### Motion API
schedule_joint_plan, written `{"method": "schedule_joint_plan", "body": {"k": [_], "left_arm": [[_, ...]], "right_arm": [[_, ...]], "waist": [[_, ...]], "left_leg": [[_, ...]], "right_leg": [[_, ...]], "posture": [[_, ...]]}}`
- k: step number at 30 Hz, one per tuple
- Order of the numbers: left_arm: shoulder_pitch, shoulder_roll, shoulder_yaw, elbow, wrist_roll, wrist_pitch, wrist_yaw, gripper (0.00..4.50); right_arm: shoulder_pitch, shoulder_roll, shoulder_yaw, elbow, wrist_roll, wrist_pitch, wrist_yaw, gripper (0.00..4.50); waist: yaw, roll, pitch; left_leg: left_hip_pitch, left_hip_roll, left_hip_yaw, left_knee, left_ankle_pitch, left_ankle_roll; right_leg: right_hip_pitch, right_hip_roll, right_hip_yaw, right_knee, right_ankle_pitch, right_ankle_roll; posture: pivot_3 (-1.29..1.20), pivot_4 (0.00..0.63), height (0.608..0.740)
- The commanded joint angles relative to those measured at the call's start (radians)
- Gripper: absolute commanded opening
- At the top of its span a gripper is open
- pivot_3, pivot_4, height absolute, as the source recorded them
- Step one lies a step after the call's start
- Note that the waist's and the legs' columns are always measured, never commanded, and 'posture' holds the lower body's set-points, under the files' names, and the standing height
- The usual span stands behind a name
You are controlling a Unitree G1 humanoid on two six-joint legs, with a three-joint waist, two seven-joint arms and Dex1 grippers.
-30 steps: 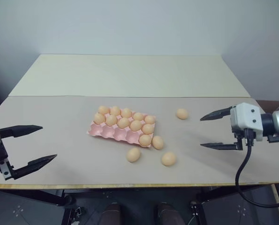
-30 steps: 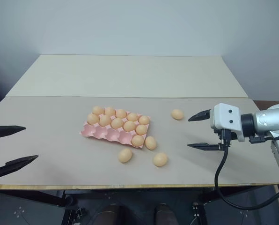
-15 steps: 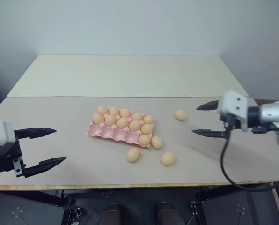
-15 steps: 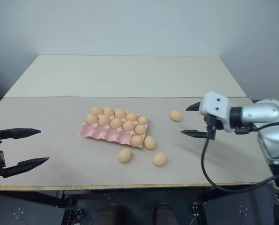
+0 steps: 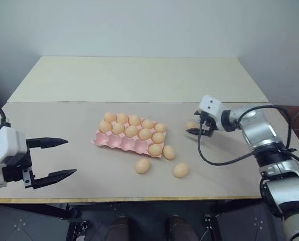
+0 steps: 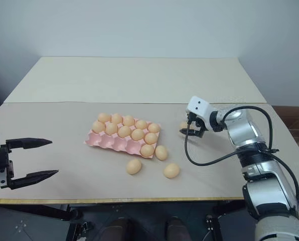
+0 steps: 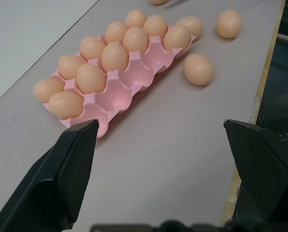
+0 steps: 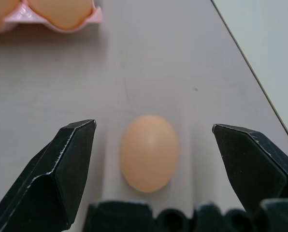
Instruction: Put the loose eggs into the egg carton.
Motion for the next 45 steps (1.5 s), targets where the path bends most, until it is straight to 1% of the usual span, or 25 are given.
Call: {"method": "schedule_joint_plan", "body": {"k": [1, 6, 9, 11, 12, 14, 15, 16, 20, 24, 27, 30, 33, 37, 40, 45], "left_arm": [[0.01, -0.004, 0.029, -0.023, -0.009, -0.007, -0.004, 4.5], [0.029, -0.011, 0.036, -0.027, 0.002, -0.016, -0.002, 4.5], [0.035, -0.014, 0.035, -0.026, 0.003, -0.019, 0.0, 4.5], [0.037, -0.015, 0.032, -0.027, 0.006, -0.022, 0.002, 4.5], [0.038, -0.015, 0.031, -0.027, 0.007, -0.023, 0.002, 4.5], [0.036, -0.013, 0.03, -0.028, 0.006, -0.021, 0.004, 4.5], [0.034, -0.011, 0.031, -0.026, 0.005, -0.02, 0.004, 4.5], [0.032, -0.009, 0.031, -0.025, 0.005, -0.02, 0.004, 4.5], [0.043, -0.007, 0.046, -0.012, 0.012, -0.018, -0.005, 4.5], [0.089, -0.008, 0.061, 0.023, 0.063, -0.049, -0.035, 4.5], [0.109, -0.014, 0.067, 0.046, 0.088, -0.072, -0.045, 4.5], [0.112, -0.019, 0.068, 0.047, 0.089, -0.073, -0.039, 4.5], [0.111, -0.022, 0.068, 0.044, 0.09, -0.073, -0.036, 4.5], [0.115, -0.026, 0.073, 0.041, 0.093, -0.074, -0.037, 4.5], [0.117, -0.026, 0.074, 0.037, 0.095, -0.073, -0.037, 4.5], [0.122, -0.025, 0.077, 0.036, 0.102, -0.075, -0.04, 4.5]], "right_arm": [[-0.047, 0.015, 0.004, 0.074, -0.041, -0.071, -0.008, 4.5], [-0.068, 0.045, -0.006, 0.15, -0.053, -0.097, 0.01, 4.5], [-0.07, 0.06, -0.006, 0.178, -0.06, -0.118, 0.01, 3.93], [-0.072, 0.072, -0.017, 0.197, -0.054, -0.125, 0.001, 3.33], [-0.074, 0.075, -0.014, 0.205, -0.06, -0.131, -0.003, 2.9], [-0.075, 0.076, -0.013, 0.213, -0.067, -0.144, -0.007, 2.27], [-0.075, 0.075, -0.016, 0.207, -0.07, -0.142, -0.015, 1.99], [-0.073, 0.073, -0.019, 0.201, -0.07, -0.142, -0.021, 1.88], [-0.047, 0.052, -0.029, 0.093, -0.065, -0.127, -0.014, 1.88], [-0.013, 0.047, -0.063, -0.155, -0.015, -0.024, 0.009, 1.88], [0.012, 0.092, -0.09, -0.394, 0.068, 0.145, 0.014, 1.88], [0.044, 0.181, -0.099, -0.588, 0.147, 0.323, -0.04, 1.88], [0.089, 0.262, -0.087, -0.712, 0.184, 0.437, -0.105, 1.88], [0.168, 0.342, -0.025, -0.791, 0.18, 0.481, -0.185, 1.88], [0.193, 0.355, 0.005, -0.792, 0.174, 0.463, -0.208, 1.88], [0.202, 0.357, 0.038, -0.776, 0.188, 0.436, -0.199, 1.88]], "waist": [[-0.001, 0.0, 0.0], [-0.004, 0.0, 0.0], [-0.005, 0.0, 0.0], [-0.005, 0.0, 0.0], [-0.006, 0.0, 0.0], [-0.006, 0.0, 0.0], [-0.006, 0.0, 0.0], [-0.007, 0.0, 0.0], [-0.007, 0.0, 0.0], [-0.01, 0.001, 0.0], [-0.014, 0.001, 0.0], [-0.018, 0.001, 0.0], [-0.019, 0.0, 0.0], [-0.014, 0.0, 0.0], [-0.014, 0.0, 0.0], [-0.02, 0.0, 0.0]], "left_leg": [[0.0, 0.0, 0.0, 0.0, 0.0, 0.0], [0.0, 0.0, 0.0, 0.0, 0.0, 0.0], [0.0, 0.0, 0.0, 0.0, 0.0, 0.0], [0.001, 0.0, 0.0, 0.0, 0.0, 0.0], [0.001, 0.0, 0.0, 0.0, 0.0, 0.0], [0.001, 0.0, 0.0, 0.0, 0.0, 0.0], [0.001, 0.0, 0.0, 0.0, 0.0, 0.0], [0.001, 0.0, 0.0, 0.0, 0.0, 0.0], [0.001, 0.0, 0.0, 0.0, 0.0, 0.0], [0.0, 0.0, 0.001, 0.0, 0.0, 0.0], [0.001, 0.001, 0.0, 0.0, 0.0, 0.0], [0.002, 0.002, -0.001, 0.0, 0.0, 0.0], [0.002, 0.002, -0.002, 0.0, 0.0, 0.0], [0.001, 0.001, -0.002, 0.0, 0.0, 0.0], [0.001, 0.0, -0.002, 0.0, 0.0, 0.0], [0.002, 0.001, -0.001, 0.0, 0.0, 0.0]], "right_leg": [[0.0, 0.0, 0.0, 0.0, 0.0, 0.0], [0.0, 0.0, 0.001, 0.001, 0.0, 0.0], [0.0, 0.0, 0.001, 0.001, 0.0, 0.0], [0.0, 0.0, 0.001, 0.002, 0.0, 0.0], [0.0, 0.0, 0.001, 0.002, 0.0, 0.0], [0.0, 0.0, 0.001, 0.002, 0.0, 0.0], [0.0, 0.0, 0.001, 0.002, 0.0, 0.0], [0.0, 0.0, 0.001, 0.002, 0.0, 0.0], [-0.001, 0.0, 0.001, 0.002, 0.0, 0.0], [-0.002, 0.0, 0.002, 0.003, 0.0, 0.0], [-0.001, 0.001, 0.002, 0.004, 0.0, 0.0], [-0.001, 0.002, 0.002, 0.004, 0.0, 0.0], [-0.001, 0.001, 0.002, 0.004, 0.0, 0.0], [-0.001, 0.0, 0.001, 0.004, 0.0, 0.0], [-0.001, -0.001, 0.001, 0.004, 0.0, 0.0], [-0.001, 0.001, 0.001, 0.004, 0.0, 0.0]], "posture": [[0.0, 0.15, 0.74], [0.0, 0.15, 0.74], [0.0, 0.15, 0.74], [0.0, 0.15, 0.74], [0.0, 0.15, 0.74], [0.0, 0.15, 0.74], [0.0, 0.15, 0.74], [0.0, 0.15, 0.74], [0.0, 0.15, 0.74], [0.0, 0.15, 0.74], [0.0, 0.15, 0.74], [0.0, 0.15, 0.74], [0.0, 0.15, 0.74], [0.0, 0.15, 0.74], [0.0, 0.15, 0.74], [0.0, 0.15, 0.74]]}}
